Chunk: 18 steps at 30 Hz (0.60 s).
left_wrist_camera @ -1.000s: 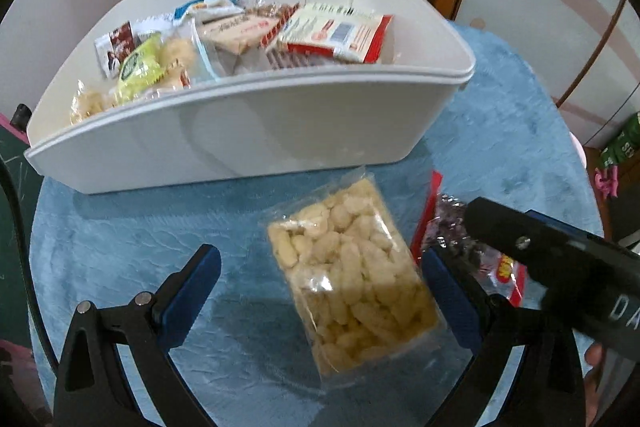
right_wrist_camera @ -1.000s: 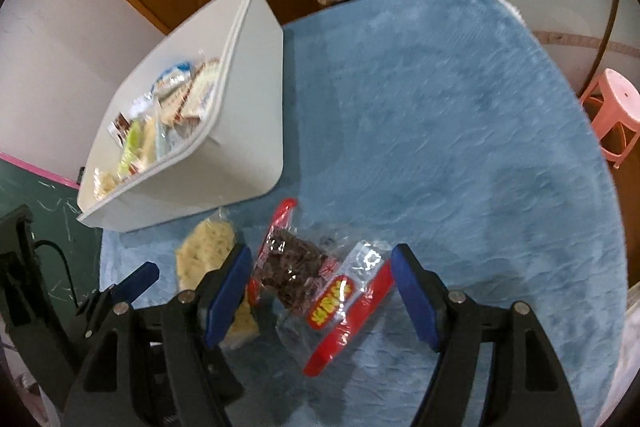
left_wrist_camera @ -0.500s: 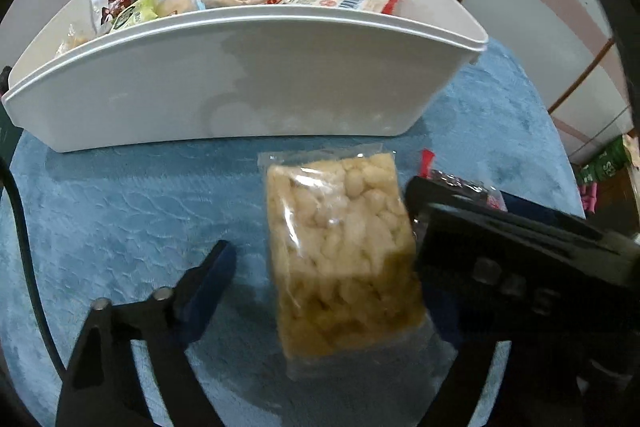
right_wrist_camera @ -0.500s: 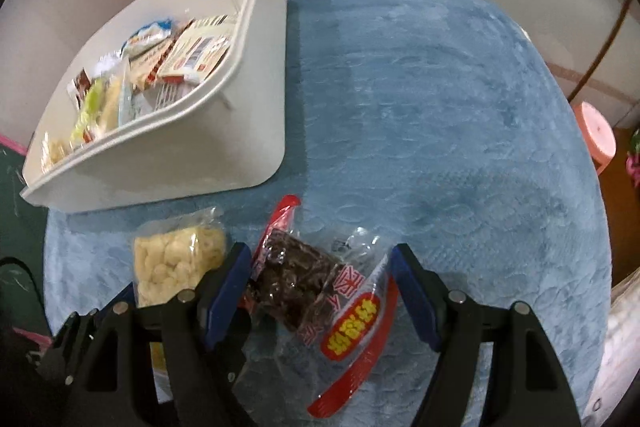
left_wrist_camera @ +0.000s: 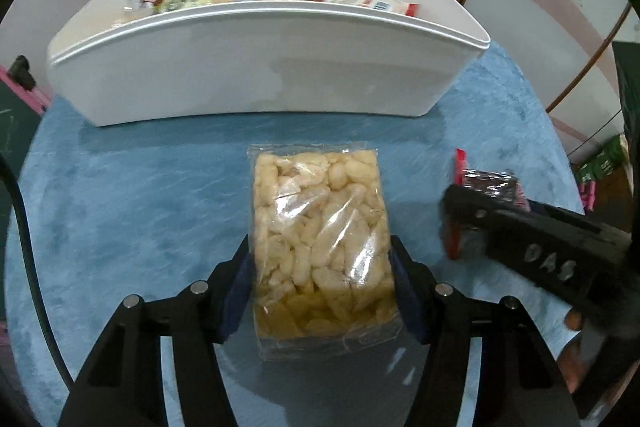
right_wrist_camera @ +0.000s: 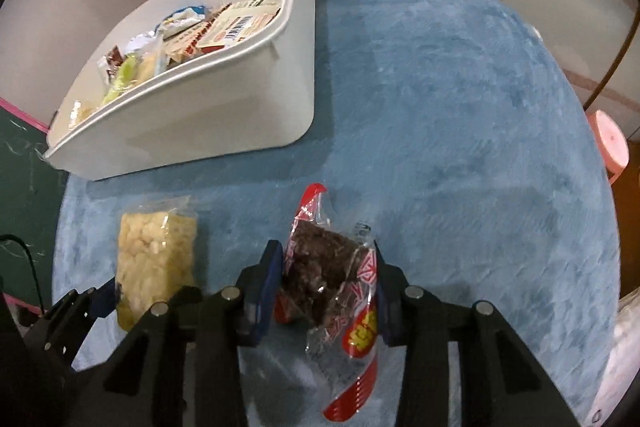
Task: Organize snacks
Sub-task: 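Lift both bags and carry them over the white bin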
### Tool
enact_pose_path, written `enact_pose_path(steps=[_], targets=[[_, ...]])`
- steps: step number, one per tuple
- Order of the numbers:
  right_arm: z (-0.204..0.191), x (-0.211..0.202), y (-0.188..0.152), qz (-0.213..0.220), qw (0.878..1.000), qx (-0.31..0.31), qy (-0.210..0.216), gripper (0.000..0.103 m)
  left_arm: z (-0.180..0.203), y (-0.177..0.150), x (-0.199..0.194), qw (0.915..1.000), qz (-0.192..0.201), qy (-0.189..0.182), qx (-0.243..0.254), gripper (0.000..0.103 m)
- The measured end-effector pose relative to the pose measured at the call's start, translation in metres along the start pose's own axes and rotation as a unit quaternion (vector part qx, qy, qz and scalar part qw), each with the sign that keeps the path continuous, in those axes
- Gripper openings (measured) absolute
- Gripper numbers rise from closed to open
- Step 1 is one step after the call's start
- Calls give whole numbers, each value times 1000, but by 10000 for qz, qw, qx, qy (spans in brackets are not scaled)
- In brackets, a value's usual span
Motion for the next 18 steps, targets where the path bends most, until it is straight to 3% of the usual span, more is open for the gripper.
enact_pose_path(steps=[4, 11, 15, 18], targets=[[0, -15, -22, 38, 9995, 102, 298, 40, -14, -18, -21, 9998, 102, 157, 42, 61], [-23, -65, -53, 212, 9980, -157, 582, 40, -27, -22, -70, 9992, 271, 208, 200, 61], [-47, -115, -50, 608, 9952, -470, 606, 40, -34, -8, -107, 9979, 439, 214, 415, 61], [-65, -156, -36, 1042, 9903, -752, 531, 40, -43, 17, -149, 9945, 776, 310, 625, 61]])
Point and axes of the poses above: each gripper's, at about its wrist camera, not at the fingertips, and x roughly the way its jaws point, z to its right, y to its top, the point moved 2 cm from there along x, roughly the way its jaws point, and after that the axes turned 5 degrees about -z, right-handed, at the moved point
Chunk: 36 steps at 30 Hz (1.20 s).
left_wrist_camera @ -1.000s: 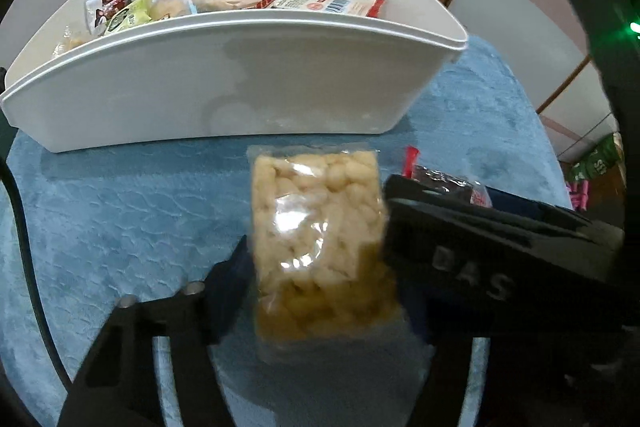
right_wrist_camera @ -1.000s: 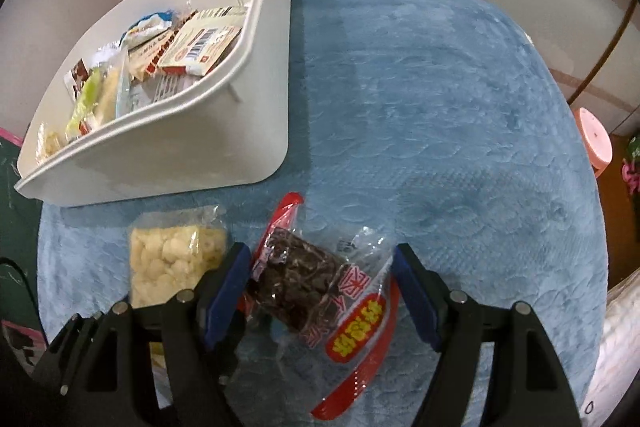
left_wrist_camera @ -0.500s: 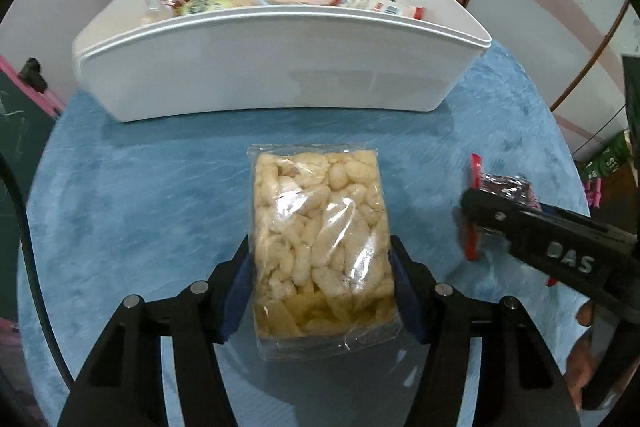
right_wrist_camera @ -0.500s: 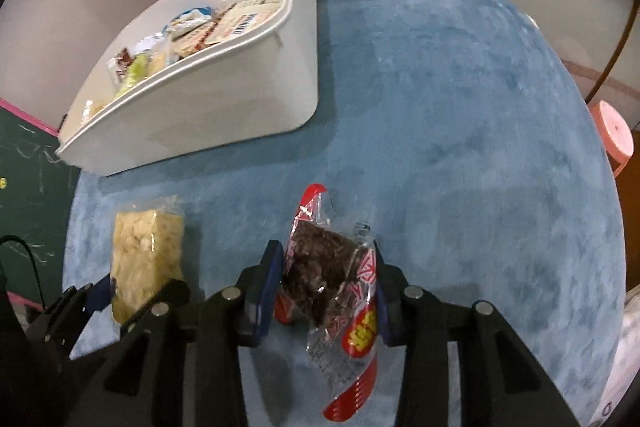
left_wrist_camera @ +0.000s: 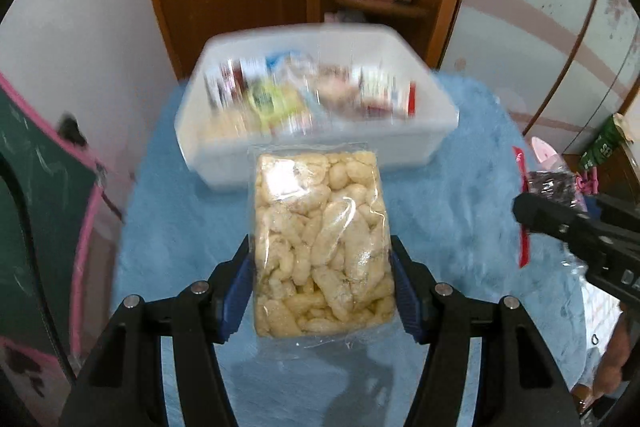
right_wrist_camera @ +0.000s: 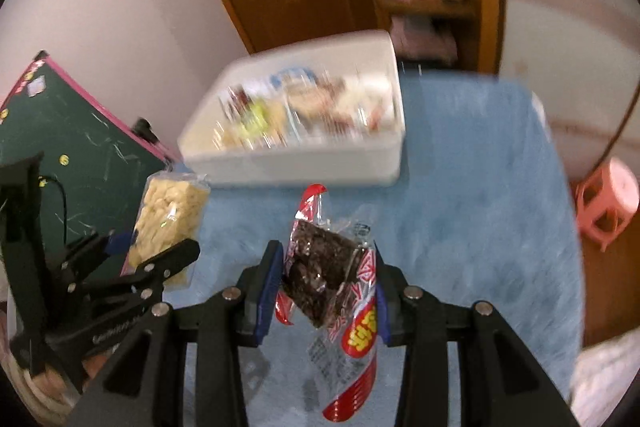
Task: Organize snacks
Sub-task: 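Lift both bags and carry them over the white bin, then open both grippers to drop the two bags into the bin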
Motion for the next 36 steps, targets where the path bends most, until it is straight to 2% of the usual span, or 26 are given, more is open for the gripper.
enact_pose_path(steps=[5, 9, 13, 16, 18, 22, 28, 30, 33, 34, 36], targets=[[-32, -56, 56, 817, 9951, -473, -296, 40, -10, 60, -45, 9968, 649, 416, 211, 61], [-56, -87, 109, 1413, 9862, -726, -457, 40, -14, 109, -73, 9884, 1216, 838, 346, 61], [-65, -93, 151, 1701, 9813, -745, -496, 41, -18, 154, -87, 9826, 1589, 923, 266, 61], [-64, -82, 178, 1792, 9792, -697, -651, 41, -20, 179, -84, 9779, 1783, 1059, 254, 61], [-59, -66, 192, 1699, 9822, -525, -605, 41, -22, 190, -74, 9782, 1758, 1079, 226, 61], [-37, -27, 203, 1439, 9880, -190, -531, 41, -33, 204, -30, 9845, 1444, 994, 67, 61], [-13, 36, 211, 925, 9946, 107, -450, 41, -39, 212, 42, 9929, 876, 806, 3, 61], [-9, 56, 212, 797, 9953, 109, -547, 44, -39, 214, 61, 9946, 705, 760, -3, 61], [0, 85, 209, 498, 9974, 255, -465, 46, -38, 211, 90, 9959, 515, 747, -2, 62], [3, 94, 208, 420, 9976, 306, -451, 50, -36, 209, 97, 9959, 465, 780, 11, 64], [11, 119, 204, 79, 9979, 396, -502, 68, -35, 206, 117, 9957, 304, 877, 52, 87]])
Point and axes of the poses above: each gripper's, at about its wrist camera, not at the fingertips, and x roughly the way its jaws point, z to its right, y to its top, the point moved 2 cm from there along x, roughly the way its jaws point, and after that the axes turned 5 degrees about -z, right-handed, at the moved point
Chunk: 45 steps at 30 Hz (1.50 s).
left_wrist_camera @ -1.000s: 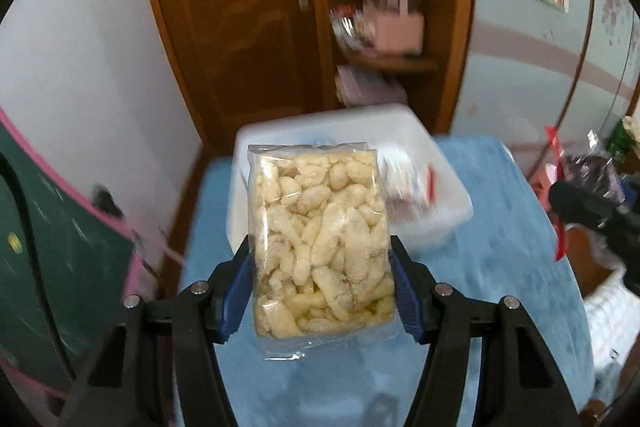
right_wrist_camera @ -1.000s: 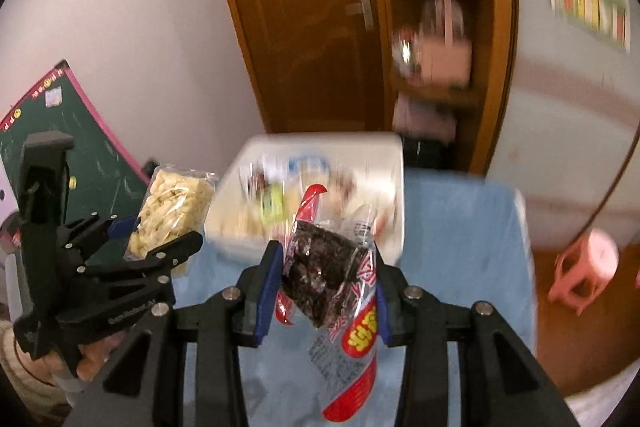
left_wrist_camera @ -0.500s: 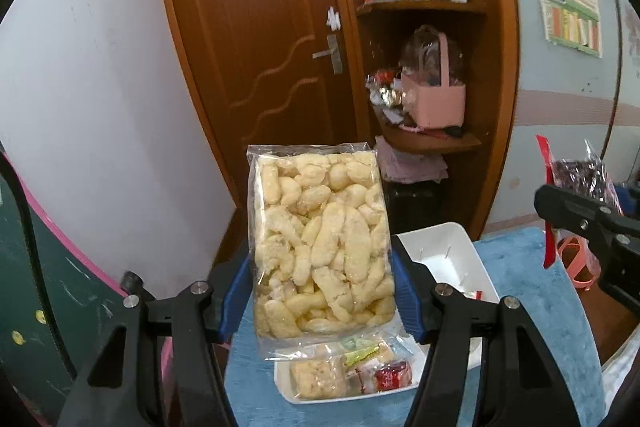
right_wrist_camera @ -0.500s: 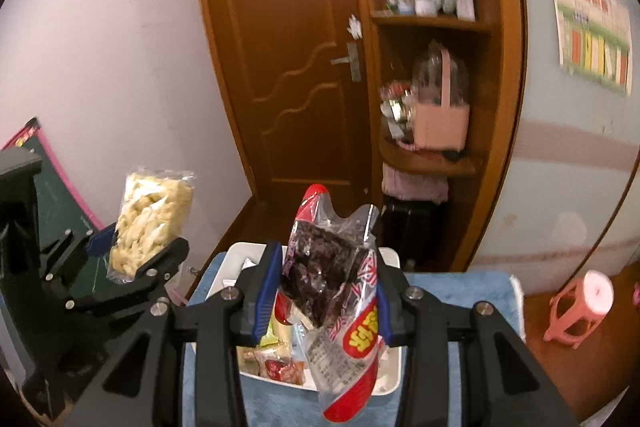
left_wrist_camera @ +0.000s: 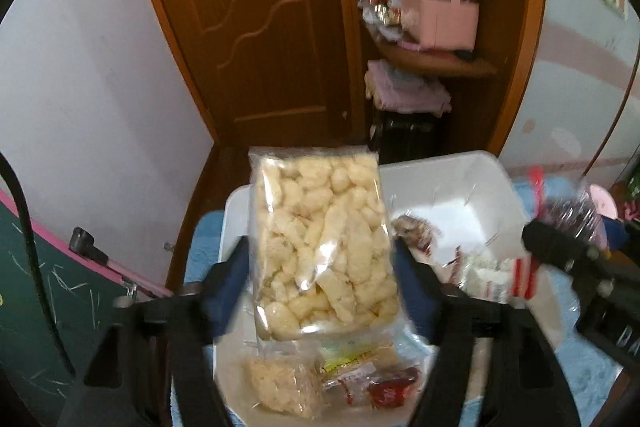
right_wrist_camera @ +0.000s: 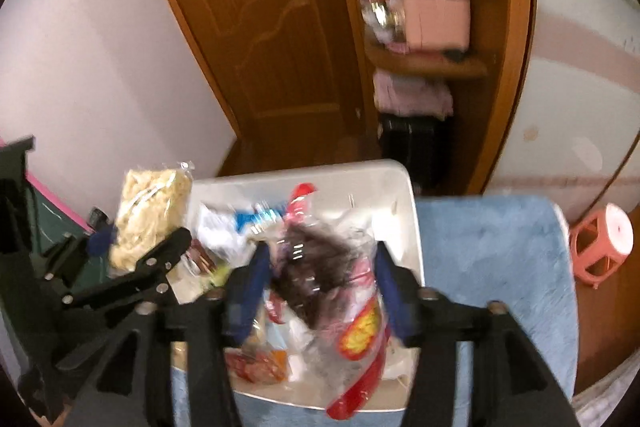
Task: Organize snacks
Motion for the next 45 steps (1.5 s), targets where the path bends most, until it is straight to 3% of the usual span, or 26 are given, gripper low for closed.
enact_pose_path(steps=[1, 3, 6, 15, 23, 32, 45], targets=[[3, 8, -3, -116, 9999, 18, -31, 68, 4, -1, 7, 9999, -49, 98, 34, 100], [11, 24, -9, -277, 9995, 129, 40, 68, 9, -6, 22, 9995, -138, 258, 144, 101], [20, 33, -16, -319, 9991, 240, 115, 70, 11, -13, 35, 9993, -324, 155, 122, 101], [19, 17, -32, -361, 9985, 275, 302, 70, 15, -26, 19, 9994, -336, -95, 40, 102], [4, -40, -48, -130, 9989, 165, 420, 70, 13, -40, -51, 9998, -153, -151, -50, 102], [-14, -137, -83, 393, 9987, -30, 326, 70, 1, -67, -160, 9989, 331, -289, -152, 102], [-30, -249, -180, 979, 9945, -219, 289, 70, -4, -159, -283, 9959, 760, -454, -190, 102]])
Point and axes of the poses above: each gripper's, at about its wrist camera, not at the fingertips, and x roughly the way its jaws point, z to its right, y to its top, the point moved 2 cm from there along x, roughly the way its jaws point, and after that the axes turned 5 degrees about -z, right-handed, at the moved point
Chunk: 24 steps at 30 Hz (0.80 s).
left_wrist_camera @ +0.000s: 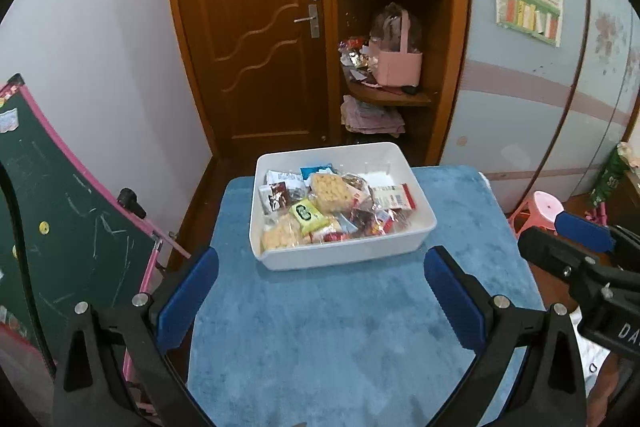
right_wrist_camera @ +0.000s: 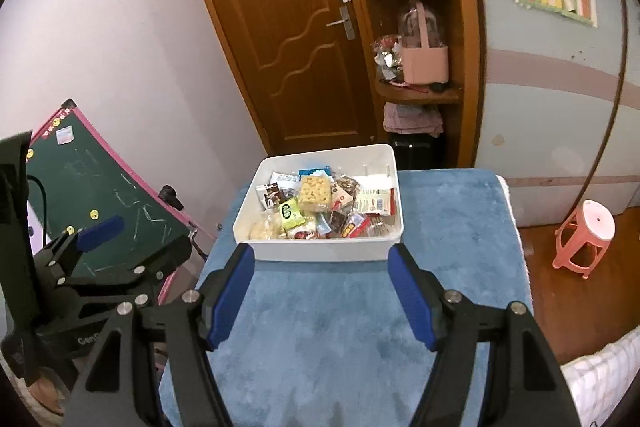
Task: Organize snacks
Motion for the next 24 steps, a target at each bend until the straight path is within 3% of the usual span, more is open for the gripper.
enact_pose_path(steps=[3, 10, 24], targets=[[-6, -16, -18, 34, 9999, -96, -70, 70, 2, -20, -24, 9999, -7, 114, 63, 102], [-15, -43, -62, 83, 9998, -99, -165, 70, 1, -60, -57, 10000, 61, -74, 8, 102], [-36, -71, -116, 259, 9982, -401, -359, 70, 1, -110, -79, 9999, 22, -75, -133, 102]])
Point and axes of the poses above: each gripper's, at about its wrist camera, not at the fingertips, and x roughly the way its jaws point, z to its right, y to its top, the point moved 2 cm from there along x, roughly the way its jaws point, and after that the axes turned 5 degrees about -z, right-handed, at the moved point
